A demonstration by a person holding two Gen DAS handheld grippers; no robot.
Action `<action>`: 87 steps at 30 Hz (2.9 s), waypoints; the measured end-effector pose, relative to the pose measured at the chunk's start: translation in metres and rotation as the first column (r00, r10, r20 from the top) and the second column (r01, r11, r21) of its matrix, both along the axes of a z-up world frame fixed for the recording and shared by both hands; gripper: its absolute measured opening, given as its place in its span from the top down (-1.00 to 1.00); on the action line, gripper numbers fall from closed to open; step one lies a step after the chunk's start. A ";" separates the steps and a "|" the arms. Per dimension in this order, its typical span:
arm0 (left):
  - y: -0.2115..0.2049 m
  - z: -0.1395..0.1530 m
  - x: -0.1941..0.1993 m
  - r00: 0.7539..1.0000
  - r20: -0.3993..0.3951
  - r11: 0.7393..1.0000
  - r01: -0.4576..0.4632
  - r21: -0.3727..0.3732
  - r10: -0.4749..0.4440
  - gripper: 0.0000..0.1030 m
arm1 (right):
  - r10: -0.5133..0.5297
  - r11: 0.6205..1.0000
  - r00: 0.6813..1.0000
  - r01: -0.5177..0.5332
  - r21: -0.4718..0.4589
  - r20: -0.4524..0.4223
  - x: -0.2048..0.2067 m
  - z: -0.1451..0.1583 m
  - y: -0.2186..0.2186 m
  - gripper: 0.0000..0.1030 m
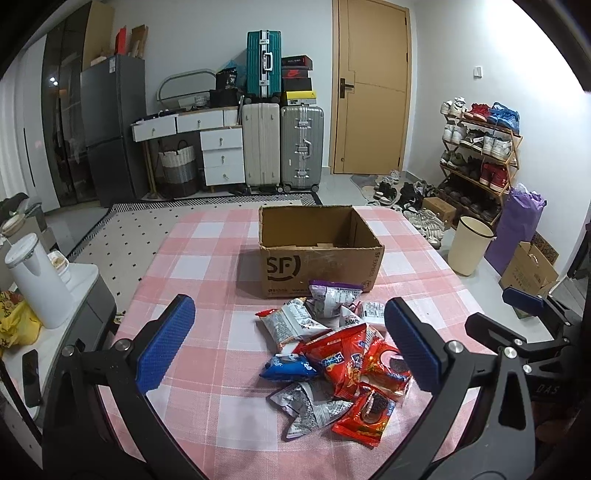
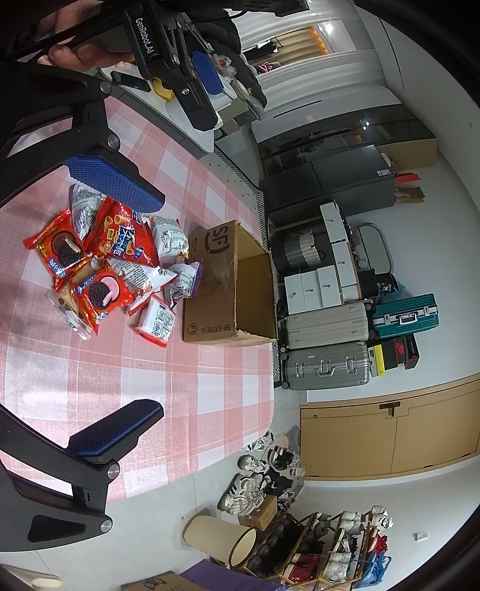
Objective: Organize snacks
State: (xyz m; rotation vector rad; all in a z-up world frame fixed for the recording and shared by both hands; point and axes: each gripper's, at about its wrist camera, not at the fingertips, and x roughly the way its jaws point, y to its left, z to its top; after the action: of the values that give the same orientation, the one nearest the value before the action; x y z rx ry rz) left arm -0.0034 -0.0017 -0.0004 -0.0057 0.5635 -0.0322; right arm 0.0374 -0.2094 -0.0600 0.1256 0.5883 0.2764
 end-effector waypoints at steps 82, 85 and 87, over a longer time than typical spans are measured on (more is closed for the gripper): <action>0.036 -0.131 0.048 0.951 -0.262 0.975 0.117 -0.188 -0.164 -0.98 | 0.012 0.999 0.998 -0.010 0.037 -0.064 0.025 -0.038 -0.001 -1.00; 0.035 -0.142 0.054 0.943 -0.282 0.971 0.122 -0.205 -0.178 -0.98 | 0.007 0.999 0.997 -0.004 0.037 -0.074 0.029 -0.043 -0.003 -1.00; 0.033 -0.152 0.058 0.936 -0.299 0.970 0.125 -0.209 -0.185 -0.98 | 0.003 0.999 0.997 0.001 0.042 -0.082 0.031 -0.047 -0.005 -1.00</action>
State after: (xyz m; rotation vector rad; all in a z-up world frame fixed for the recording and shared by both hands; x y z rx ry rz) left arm 0.0544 0.0314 -0.1528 -0.1526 0.8812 -0.2428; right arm 0.0687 -0.2144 -0.1068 0.1781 0.6642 0.2859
